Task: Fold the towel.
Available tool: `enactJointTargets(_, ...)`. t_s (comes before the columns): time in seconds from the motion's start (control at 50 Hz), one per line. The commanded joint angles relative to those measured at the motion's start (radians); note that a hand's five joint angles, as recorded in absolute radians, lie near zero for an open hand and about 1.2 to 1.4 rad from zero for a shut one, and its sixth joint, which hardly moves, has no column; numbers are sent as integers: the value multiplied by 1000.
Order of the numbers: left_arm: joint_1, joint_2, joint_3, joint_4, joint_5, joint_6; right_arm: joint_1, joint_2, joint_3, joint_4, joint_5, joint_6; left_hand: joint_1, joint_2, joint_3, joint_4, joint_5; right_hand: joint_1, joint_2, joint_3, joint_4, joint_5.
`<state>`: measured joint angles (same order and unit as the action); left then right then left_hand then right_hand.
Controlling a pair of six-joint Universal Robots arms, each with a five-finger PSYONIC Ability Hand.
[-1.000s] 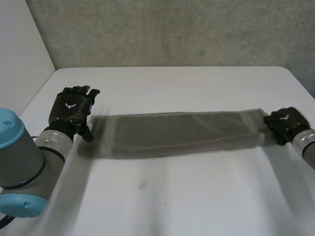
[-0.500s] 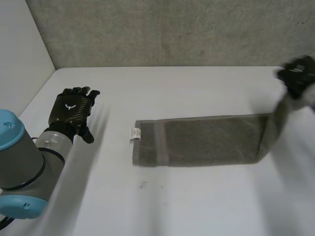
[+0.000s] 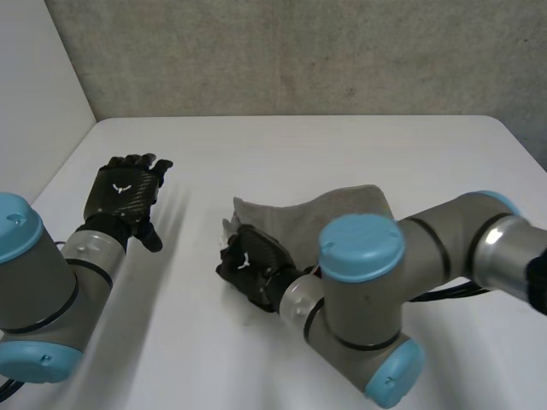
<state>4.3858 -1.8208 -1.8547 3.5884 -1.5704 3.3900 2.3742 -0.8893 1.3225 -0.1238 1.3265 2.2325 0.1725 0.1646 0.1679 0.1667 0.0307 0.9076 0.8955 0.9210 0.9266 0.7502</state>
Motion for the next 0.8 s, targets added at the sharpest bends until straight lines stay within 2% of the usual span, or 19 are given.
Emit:
enactJointTargets(0.02,0,0,-1,1,1,0,-118,-154,136,-31,-1,29,2,10,7,8,-31,-733,-721,-746,-752,-750)
enactJointTargets(0.18,-3,-2,-3,1,1,0,-363,-275,332,-71,-12,246,2,10,7,8,-31,-733,-721,-746,-752,-750)
enactJointTargets(0.3,-8,-3,-3,1,1,0,-483,-283,412,-76,-29,263,2,10,7,8,-31,-733,-721,-746,-752,-750)
enactJointTargets(0.44,-11,-9,-5,1,0,2,-555,-269,443,-99,-70,263,2,10,7,8,-31,-732,-720,-746,-751,-749)
enactJointTargets(0.48,-12,-11,-5,1,0,2,-566,-267,451,-109,-73,263,2,10,7,8,-31,-646,-634,-660,-665,-664)
enactJointTargets(0.5,-12,-11,-5,1,0,2,-573,-264,454,-122,-75,263,2,10,7,8,-31,-527,-515,-541,-546,-544)
enactJointTargets(0.52,-12,-11,-5,1,0,2,-573,-264,454,-122,-75,263,2,10,7,8,-31,-526,-514,-539,-545,-543)
enactJointTargets(0.56,-12,-11,-5,1,-2,0,-590,-249,455,-143,-76,266,2,10,7,8,-31,-143,-131,-157,-162,-161)
enactJointTargets(0.58,-12,-11,-5,1,-2,0,-590,-249,455,-143,-76,266,2,10,7,8,-31,-141,-129,-155,-160,-159)
enactJointTargets(0.62,-12,-11,-5,1,-2,0,-599,-234,449,-146,-75,265,2,10,7,8,-31,294,306,280,275,276)
enactJointTargets(0.64,-12,-11,-5,1,-2,0,-599,-234,449,-146,-75,265,2,10,7,8,-31,296,308,283,277,279)
enactJointTargets(0.66,-12,-11,-5,1,-2,0,-602,-234,443,-148,-73,269,2,10,7,8,-31,487,499,473,468,470)
enactJointTargets(0.8,-14,-6,-5,1,-3,0,-595,-255,393,-145,-66,277,2,10,7,8,-31,489,501,475,470,472)
